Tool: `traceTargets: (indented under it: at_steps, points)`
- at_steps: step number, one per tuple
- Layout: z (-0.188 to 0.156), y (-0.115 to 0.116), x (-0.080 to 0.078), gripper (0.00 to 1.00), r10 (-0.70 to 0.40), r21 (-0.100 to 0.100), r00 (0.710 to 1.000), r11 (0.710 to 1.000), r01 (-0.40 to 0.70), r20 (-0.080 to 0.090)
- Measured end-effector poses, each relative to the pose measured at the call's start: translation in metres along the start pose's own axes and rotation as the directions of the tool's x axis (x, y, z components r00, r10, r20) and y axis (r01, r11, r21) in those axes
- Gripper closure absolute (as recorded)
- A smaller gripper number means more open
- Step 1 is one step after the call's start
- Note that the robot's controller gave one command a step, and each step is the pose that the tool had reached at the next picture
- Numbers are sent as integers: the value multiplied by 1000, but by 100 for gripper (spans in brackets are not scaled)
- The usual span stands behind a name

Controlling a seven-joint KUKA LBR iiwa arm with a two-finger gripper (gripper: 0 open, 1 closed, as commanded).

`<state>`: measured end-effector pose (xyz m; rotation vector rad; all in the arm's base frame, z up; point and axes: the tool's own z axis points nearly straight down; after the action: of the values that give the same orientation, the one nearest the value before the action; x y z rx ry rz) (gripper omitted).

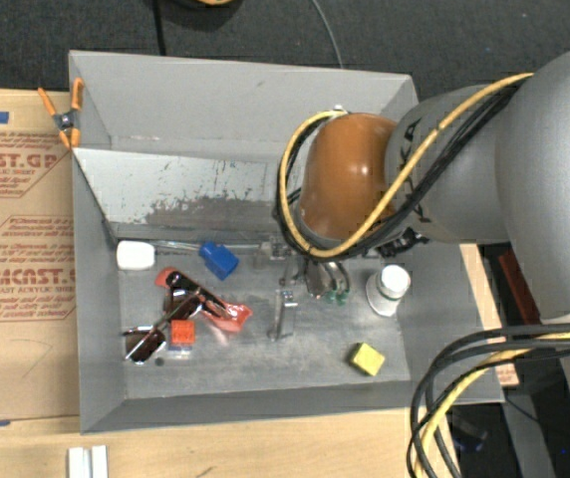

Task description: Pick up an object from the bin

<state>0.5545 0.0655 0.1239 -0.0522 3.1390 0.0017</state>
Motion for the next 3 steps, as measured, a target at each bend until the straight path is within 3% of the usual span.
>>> traceTargets:
  at_steps: [1, 2, 3]
  points:
    - [31, 22, 12, 0, 82, -1, 997, 997, -82, -3]
    - [49, 63, -12, 0, 43, 0, 999, 999, -43, 1]
    - [54, 82, 23, 100, 124, -2, 992, 992, -124, -4]
